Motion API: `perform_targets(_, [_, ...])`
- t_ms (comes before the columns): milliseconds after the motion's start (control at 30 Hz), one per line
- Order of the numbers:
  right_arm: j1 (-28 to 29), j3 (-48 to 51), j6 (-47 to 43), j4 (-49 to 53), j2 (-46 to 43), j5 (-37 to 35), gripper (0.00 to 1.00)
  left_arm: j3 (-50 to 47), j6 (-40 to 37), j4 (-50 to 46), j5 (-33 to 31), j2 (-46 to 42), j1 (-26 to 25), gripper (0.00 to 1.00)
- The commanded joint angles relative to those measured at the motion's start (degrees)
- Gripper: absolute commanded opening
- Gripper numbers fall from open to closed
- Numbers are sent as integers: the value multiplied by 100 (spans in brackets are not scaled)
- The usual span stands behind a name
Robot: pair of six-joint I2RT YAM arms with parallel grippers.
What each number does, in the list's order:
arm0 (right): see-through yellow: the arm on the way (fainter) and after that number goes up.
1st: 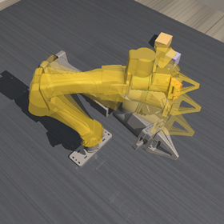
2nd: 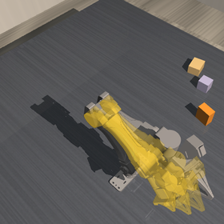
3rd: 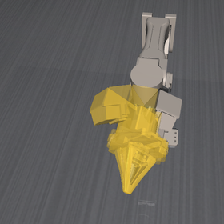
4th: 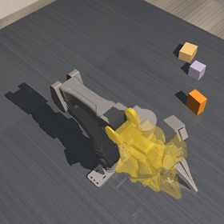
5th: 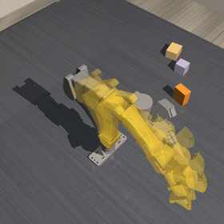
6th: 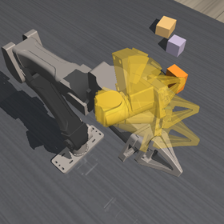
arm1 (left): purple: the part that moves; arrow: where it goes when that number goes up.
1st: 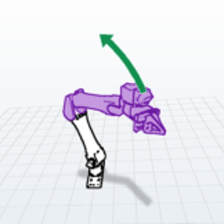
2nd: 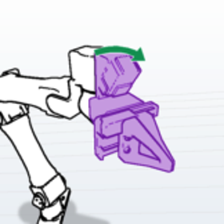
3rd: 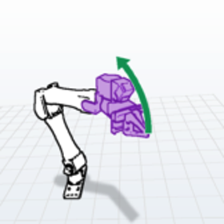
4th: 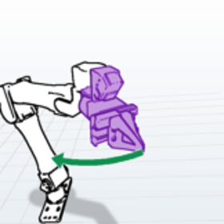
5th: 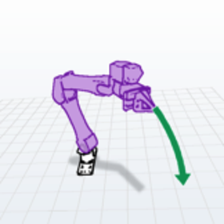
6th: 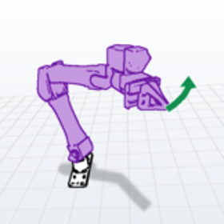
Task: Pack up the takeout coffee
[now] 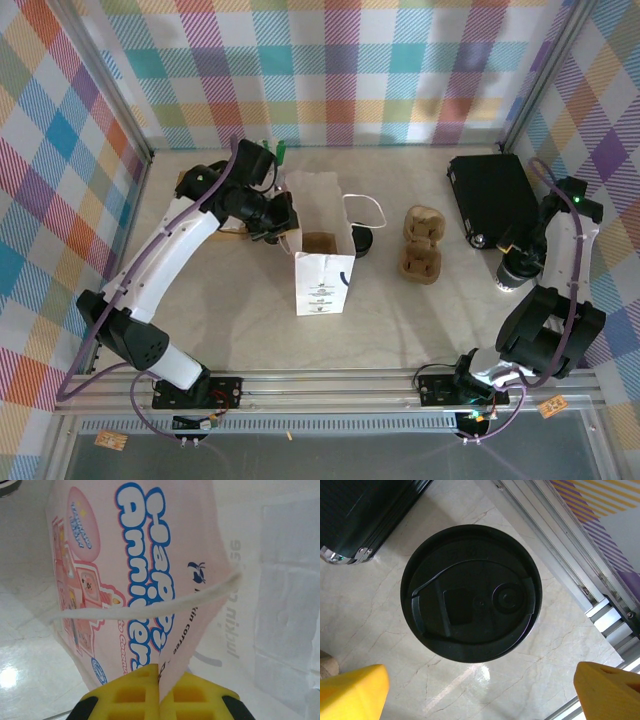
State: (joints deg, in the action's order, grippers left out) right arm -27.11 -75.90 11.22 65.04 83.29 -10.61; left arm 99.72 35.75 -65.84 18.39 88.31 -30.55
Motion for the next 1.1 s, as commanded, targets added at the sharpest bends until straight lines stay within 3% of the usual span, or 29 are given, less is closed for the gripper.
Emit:
perform_targets(0, [-42, -149, -89, -80, 55, 162, 95, 231, -167, -178, 376, 81, 61, 0])
perform_targets(133, [-48, -125, -136, -182, 119, 209, 96, 214, -166, -273, 429, 65, 57, 3])
perform_targets(300, [-53, -137, -138, -275, 300, 173, 96, 103, -104, -263, 359, -130, 59, 17])
perform_targets(700, [-101, -394, -138, -406, 790, 110, 93, -15, -14, -335, 191, -415, 66, 31])
perform_targets(1067, [-163, -253, -147, -459, 908, 174, 91, 89, -59, -377, 173, -420, 75, 32])
